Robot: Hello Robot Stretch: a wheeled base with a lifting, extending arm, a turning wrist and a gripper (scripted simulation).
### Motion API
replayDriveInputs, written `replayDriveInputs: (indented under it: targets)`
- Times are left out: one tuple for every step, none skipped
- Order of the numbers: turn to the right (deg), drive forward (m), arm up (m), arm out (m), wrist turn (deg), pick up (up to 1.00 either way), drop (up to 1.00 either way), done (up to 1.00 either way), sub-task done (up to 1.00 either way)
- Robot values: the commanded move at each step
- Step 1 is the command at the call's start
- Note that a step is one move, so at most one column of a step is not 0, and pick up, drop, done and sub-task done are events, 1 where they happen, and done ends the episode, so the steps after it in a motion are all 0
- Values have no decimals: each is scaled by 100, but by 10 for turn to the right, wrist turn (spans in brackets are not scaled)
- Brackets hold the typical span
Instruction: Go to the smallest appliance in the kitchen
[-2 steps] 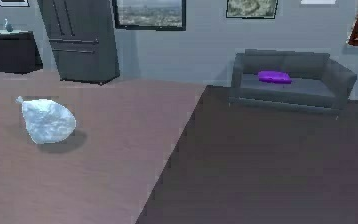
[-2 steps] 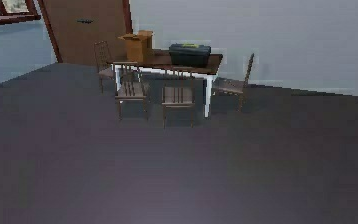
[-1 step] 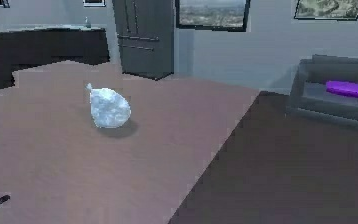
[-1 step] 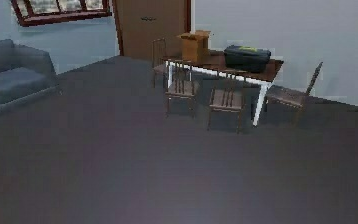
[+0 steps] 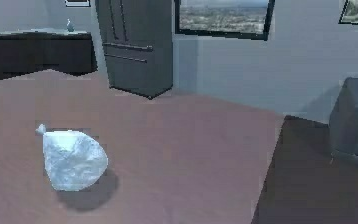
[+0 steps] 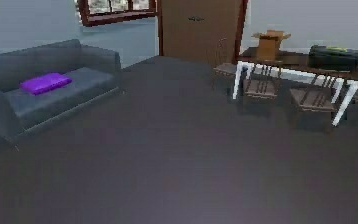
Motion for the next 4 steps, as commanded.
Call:
replayDriveInputs:
  targets:
    - [0,100,0,0,0,0,0,0,0]
    - [-30,0,0,0,0,0,0,0,0]
    - [0,40,0,0,0,0,0,0,0]
    - [-60,0,0,0,0,0,0,0,0]
